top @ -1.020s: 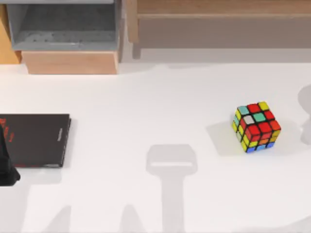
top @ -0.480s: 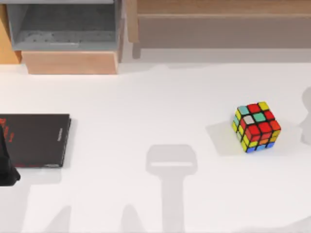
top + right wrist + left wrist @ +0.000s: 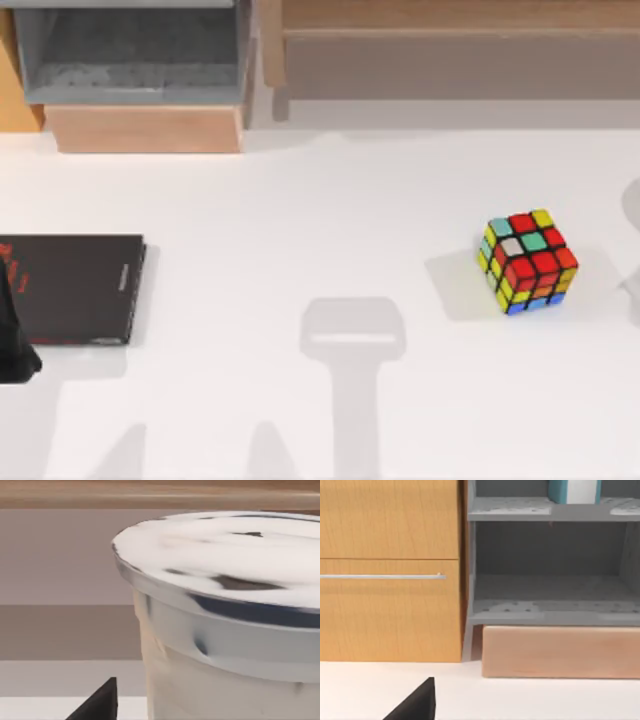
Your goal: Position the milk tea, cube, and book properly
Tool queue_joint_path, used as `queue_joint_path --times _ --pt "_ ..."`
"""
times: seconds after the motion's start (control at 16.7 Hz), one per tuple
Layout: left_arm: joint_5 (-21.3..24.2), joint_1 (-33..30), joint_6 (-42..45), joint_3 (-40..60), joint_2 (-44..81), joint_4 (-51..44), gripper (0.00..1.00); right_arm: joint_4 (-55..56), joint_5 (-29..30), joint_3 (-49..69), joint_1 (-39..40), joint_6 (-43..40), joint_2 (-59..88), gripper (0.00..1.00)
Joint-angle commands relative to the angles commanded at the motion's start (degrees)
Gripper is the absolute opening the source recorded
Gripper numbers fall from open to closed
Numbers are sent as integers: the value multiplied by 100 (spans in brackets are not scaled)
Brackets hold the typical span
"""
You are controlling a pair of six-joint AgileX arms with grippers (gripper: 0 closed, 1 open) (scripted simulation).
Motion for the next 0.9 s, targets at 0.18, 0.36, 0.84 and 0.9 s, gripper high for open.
queue_joint_path --times 0.18,0.36,0.84,0.9 --pt "0 0 0 0 0 0 100 -10 8 12 25 0 24 100" --pt "0 0 0 0 0 0 100 -206 -34 -61 -2 -8 -206 100" --pt "0 0 0 0 0 0 100 -1273 -208 -354 -167 9 -1612 100" --pt "0 0 0 0 0 0 100 -1273 -208 -354 -167 9 -1612 100"
